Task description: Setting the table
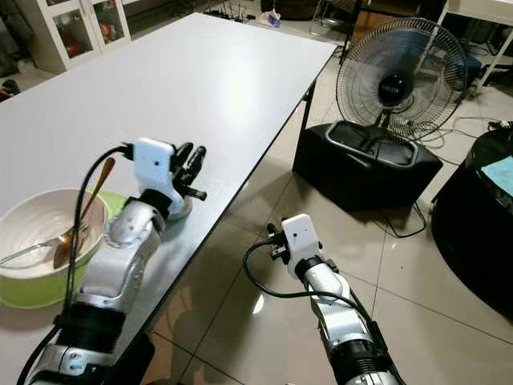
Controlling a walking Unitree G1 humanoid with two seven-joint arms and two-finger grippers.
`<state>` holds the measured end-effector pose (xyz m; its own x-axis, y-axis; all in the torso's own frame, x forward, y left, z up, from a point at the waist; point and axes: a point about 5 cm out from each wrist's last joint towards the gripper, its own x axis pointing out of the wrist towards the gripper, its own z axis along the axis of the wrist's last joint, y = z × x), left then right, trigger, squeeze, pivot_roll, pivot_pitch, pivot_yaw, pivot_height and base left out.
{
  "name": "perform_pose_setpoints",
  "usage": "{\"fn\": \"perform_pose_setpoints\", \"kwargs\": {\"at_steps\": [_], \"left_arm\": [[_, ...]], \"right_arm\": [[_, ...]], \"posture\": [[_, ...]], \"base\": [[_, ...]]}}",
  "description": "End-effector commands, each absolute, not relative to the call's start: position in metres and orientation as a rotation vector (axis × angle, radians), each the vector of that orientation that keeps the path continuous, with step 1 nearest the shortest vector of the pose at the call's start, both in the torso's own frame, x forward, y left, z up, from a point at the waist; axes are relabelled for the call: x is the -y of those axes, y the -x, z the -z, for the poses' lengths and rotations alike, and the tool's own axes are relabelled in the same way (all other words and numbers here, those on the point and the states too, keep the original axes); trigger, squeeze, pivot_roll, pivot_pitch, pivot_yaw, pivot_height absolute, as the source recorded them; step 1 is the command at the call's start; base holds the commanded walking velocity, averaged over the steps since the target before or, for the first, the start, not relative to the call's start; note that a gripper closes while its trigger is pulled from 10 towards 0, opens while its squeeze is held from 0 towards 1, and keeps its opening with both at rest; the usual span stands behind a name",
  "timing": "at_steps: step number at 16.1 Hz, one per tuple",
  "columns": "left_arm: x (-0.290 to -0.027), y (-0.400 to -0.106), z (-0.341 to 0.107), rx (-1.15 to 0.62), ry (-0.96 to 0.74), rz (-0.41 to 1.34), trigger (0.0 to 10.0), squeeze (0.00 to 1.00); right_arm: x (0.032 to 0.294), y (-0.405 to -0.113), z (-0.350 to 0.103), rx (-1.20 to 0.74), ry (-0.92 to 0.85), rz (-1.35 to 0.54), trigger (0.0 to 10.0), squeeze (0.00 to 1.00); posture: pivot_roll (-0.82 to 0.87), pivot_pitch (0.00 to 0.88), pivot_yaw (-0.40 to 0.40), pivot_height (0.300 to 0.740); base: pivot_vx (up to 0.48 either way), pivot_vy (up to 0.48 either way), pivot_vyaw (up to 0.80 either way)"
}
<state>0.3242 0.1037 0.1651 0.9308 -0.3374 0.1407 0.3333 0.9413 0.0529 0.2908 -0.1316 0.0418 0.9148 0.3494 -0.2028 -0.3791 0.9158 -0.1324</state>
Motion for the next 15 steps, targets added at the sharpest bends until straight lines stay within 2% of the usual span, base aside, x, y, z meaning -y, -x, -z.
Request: {"fn": "perform_pose_setpoints", "kwargs": {"at_steps": [1,8,11,15], "left_arm": [[-0.106,-0.324,-0.172,0.162,-0.017,0.348,10.0,0.0],[-0.135,-0.326,-0.17,0.137,-0.044,0.289,10.0,0.0],[-0.136,-0.327,-0.165,0.125,-0.048,0.283,10.0,0.0],[-0.136,-0.327,-0.166,0.13,-0.055,0.282,10.0,0.0]], "right_arm": [[0.133,-0.295,-0.045,-0.166,0.176,-0.377,10.0,0.0],[0.134,-0.301,-0.049,-0.147,0.16,-0.351,10.0,0.0],[0.135,-0.306,-0.047,-0.194,0.163,-0.317,10.0,0.0],[0.135,-0.311,-0.053,-0.147,0.196,-0.307,10.0,0.0]], "posture": [[0.02,0.0,-0.028,0.74],[0.02,0.0,-0.037,0.74],[0.03,0.0,-0.036,0.74],[0.03,0.0,-0.044,0.74]], "base": [[0.0,0.0,0.0],[0.0,0.0,0.0],[0.0,0.0,0.0],[0.0,0.0,0.0]]}}
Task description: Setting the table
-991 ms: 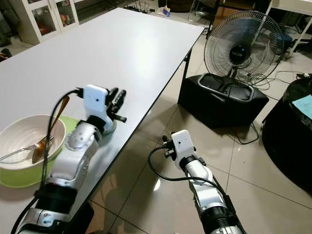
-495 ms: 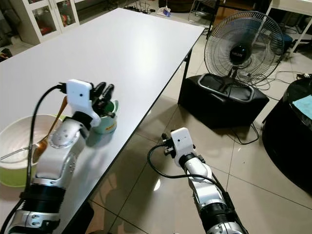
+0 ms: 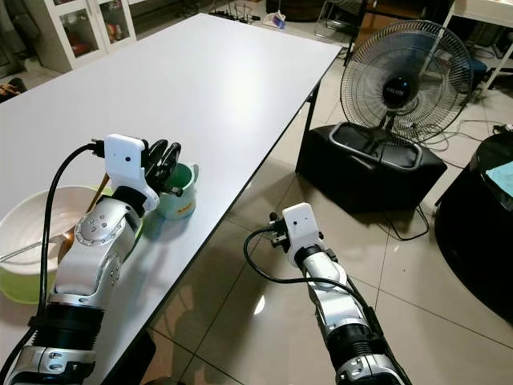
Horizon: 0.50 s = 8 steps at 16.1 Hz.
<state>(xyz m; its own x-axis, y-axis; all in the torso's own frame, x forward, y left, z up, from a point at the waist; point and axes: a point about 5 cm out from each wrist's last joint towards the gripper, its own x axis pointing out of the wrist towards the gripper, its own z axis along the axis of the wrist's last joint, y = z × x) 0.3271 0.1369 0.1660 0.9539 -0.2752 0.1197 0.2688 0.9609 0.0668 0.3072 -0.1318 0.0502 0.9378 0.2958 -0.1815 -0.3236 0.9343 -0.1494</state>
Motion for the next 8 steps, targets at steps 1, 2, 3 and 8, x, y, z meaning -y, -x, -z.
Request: {"fn": "perform_pose_setpoints", "kwargs": {"at_steps": [1,2,3,8], "left_arm": [[-0.1353,-0.3278,-0.166,0.131,-0.054,0.28,10.0,0.0],[-0.1348,-0.3278,-0.1659,0.132,-0.053,0.28,10.0,0.0],[-0.1338,-0.3275,-0.1656,0.132,-0.052,0.282,10.0,0.0],[-0.1317,-0.3287,-0.157,0.107,-0.064,0.294,10.0,0.0]], "right_arm": [[0.1353,-0.3113,-0.053,-0.146,0.198,-0.301,10.0,0.0],[0.1354,-0.3113,-0.0528,-0.146,0.195,-0.299,10.0,0.0],[0.1354,-0.3112,-0.0522,-0.147,0.187,-0.296,10.0,0.0],[0.1338,-0.3117,-0.0522,-0.143,0.177,-0.289,10.0,1.0]], "posture": [[0.04,0.0,-0.042,0.74],[0.04,0.0,-0.041,0.74],[0.04,0.0,-0.04,0.74],[0.02,0.0,-0.036,0.74]], "base": [[0.0,0.0,0.0],[0.0,0.0,0.0],[0.0,0.0,0.0],[0.0,0.0,0.0]]}}
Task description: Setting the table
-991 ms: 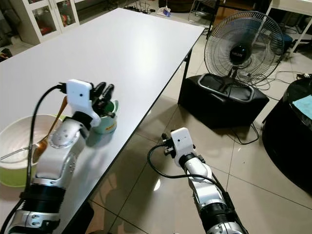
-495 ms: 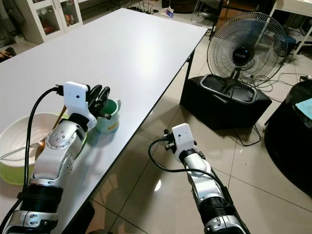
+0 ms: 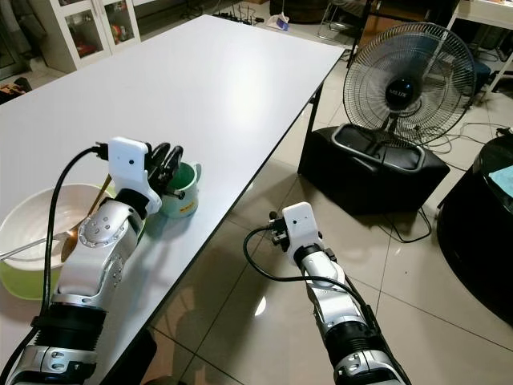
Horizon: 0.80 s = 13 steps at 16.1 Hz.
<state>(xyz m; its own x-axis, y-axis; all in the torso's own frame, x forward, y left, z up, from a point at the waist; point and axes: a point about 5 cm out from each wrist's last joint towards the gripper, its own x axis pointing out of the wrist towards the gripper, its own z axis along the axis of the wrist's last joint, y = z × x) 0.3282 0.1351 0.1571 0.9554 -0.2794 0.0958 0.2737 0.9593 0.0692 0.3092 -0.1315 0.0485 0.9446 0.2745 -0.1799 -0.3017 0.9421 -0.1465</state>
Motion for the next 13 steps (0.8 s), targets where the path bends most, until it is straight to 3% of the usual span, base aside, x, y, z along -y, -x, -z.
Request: {"fn": "perform_pose_setpoints", "kwargs": {"at_steps": [1,5,6,7,8,9,13], "left_arm": [[-0.13,-0.329,-0.156,0.102,-0.067,0.302,10.0,0.0],[-0.124,-0.332,-0.154,0.102,-0.071,0.319,10.0,0.0],[-0.123,-0.333,-0.154,0.105,-0.071,0.322,10.0,0.0],[-0.121,-0.332,-0.154,0.111,-0.06,0.33,10.0,0.0],[-0.121,-0.331,-0.154,0.12,-0.041,0.328,10.0,0.81],[-0.122,-0.332,-0.156,0.129,-0.031,0.321,10.0,1.0],[-0.122,-0.333,-0.163,0.161,-0.031,0.319,10.0,1.0]], "right_arm": [[0.136,-0.312,-0.053,-0.139,0.178,-0.279,10.0,1.0],[0.142,-0.314,-0.055,-0.127,0.206,-0.253,10.0,1.0],[0.143,-0.314,-0.056,-0.12,0.221,-0.248,10.0,0.0],[0.143,-0.315,-0.056,-0.117,0.225,-0.251,10.0,0.0],[0.143,-0.315,-0.056,-0.116,0.226,-0.255,10.0,0.0],[0.143,-0.315,-0.056,-0.116,0.228,-0.255,10.0,0.0],[0.146,-0.314,-0.054,-0.121,0.233,-0.25,10.0,0.0]], "posture": [[0.01,0.0,-0.034,0.74],[0.0,0.0,-0.035,0.74],[0.0,0.0,-0.038,0.74],[0.0,0.0,-0.041,0.74],[0.0,0.0,-0.042,0.74],[0.0,0.0,-0.043,0.74],[0.01,0.0,-0.046,0.74]], "base": [[0.0,0.0,0.0],[0.0,0.0,0.0],[0.0,0.0,0.0],[0.0,0.0,0.0],[0.0,0.0,0.0],[0.0,0.0,0.0],[0.0,0.0,0.0]]}}
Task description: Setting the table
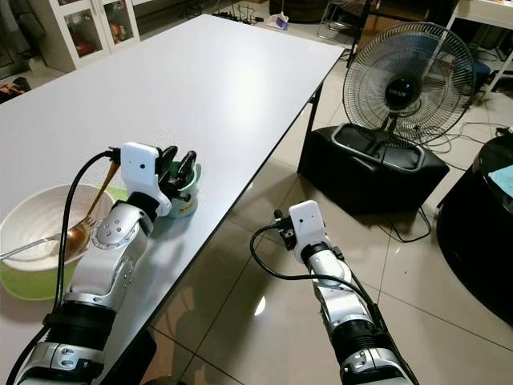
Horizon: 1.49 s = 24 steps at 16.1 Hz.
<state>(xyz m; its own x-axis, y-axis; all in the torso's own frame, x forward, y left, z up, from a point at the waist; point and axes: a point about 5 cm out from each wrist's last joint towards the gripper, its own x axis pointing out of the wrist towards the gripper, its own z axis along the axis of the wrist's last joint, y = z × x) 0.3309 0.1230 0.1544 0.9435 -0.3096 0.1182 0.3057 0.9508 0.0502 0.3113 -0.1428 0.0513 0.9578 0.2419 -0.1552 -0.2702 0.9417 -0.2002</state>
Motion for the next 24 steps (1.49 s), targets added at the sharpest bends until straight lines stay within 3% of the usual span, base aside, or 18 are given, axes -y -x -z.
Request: {"fn": "perform_pose_setpoints", "kwargs": {"at_steps": [1,9,24], "left_arm": [[-0.122,-0.333,-0.165,0.168,-0.033,0.321,10.0,1.0],[-0.107,-0.331,-0.162,0.165,-0.045,0.388,10.0,1.0],[-0.107,-0.331,-0.148,0.1,-0.026,0.386,10.0,1.0]], "right_arm": [[0.146,-0.314,-0.054,-0.122,0.235,-0.25,10.0,0.0],[0.155,-0.315,-0.065,-0.036,0.198,-0.223,10.0,0.0],[0.154,-0.313,-0.069,0.009,0.173,-0.216,10.0,0.0]], "posture": [[0.01,0.0,-0.046,0.74],[-0.02,0.0,-0.019,0.74],[-0.04,0.0,-0.02,0.74]], "base": [[0.0,0.0,0.0],[0.0,0.0,0.0],[0.0,0.0,0.0]]}}
